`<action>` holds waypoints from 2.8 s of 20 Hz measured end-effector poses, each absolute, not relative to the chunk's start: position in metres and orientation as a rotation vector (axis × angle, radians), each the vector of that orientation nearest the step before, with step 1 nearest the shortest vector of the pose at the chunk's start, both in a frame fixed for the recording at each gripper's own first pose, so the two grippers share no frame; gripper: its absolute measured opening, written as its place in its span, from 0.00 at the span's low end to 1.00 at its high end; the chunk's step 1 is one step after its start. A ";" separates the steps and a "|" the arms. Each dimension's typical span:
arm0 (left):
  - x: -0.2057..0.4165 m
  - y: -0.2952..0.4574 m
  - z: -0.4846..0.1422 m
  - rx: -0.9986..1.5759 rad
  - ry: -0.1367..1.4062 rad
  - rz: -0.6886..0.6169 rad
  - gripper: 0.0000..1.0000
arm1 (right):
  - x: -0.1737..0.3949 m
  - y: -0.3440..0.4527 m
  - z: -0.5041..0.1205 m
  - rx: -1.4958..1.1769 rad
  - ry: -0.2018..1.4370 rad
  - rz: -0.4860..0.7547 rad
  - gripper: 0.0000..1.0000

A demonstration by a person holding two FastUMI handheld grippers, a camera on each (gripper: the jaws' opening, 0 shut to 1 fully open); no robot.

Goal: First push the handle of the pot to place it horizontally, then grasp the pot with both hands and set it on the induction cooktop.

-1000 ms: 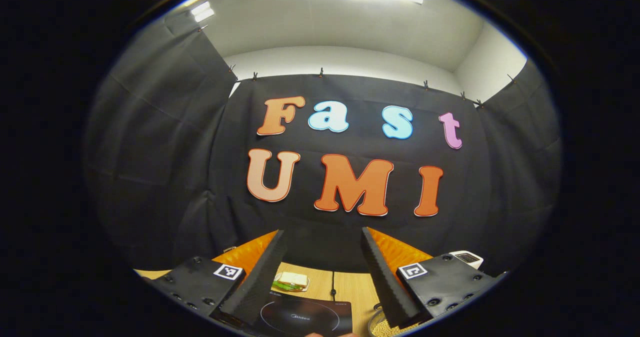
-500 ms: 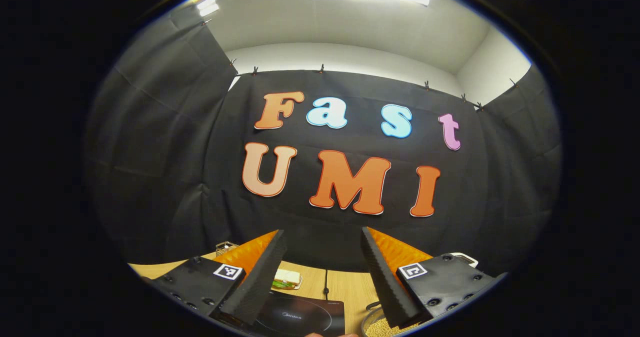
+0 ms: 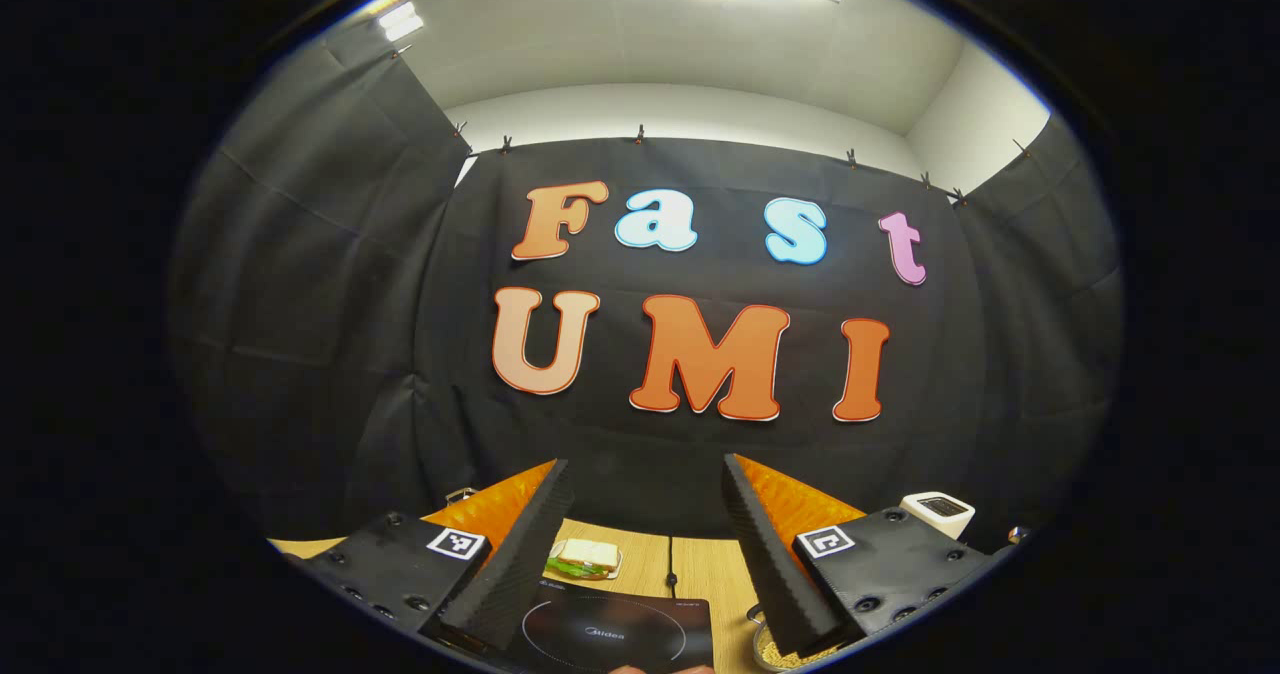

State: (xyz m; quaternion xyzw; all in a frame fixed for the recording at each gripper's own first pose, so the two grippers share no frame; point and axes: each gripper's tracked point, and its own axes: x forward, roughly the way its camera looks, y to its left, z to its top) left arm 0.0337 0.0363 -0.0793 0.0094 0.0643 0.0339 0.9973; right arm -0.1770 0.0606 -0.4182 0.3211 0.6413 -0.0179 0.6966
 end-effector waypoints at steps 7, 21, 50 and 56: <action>0.037 0.041 -0.091 0.060 0.171 0.068 0.97 | -0.150 0.031 -0.424 0.631 1.405 -0.117 0.00; 0.028 0.051 -0.090 0.125 0.186 0.073 0.97 | -0.102 0.003 -0.444 0.476 1.395 -0.133 0.00; 0.017 -0.045 -0.260 0.047 0.665 -0.176 0.98 | -0.012 -0.028 -0.394 0.365 1.212 -0.039 0.30; 0.011 -0.082 -0.324 0.025 0.859 -0.254 0.97 | 0.000 0.000 -0.405 0.283 1.218 0.031 0.59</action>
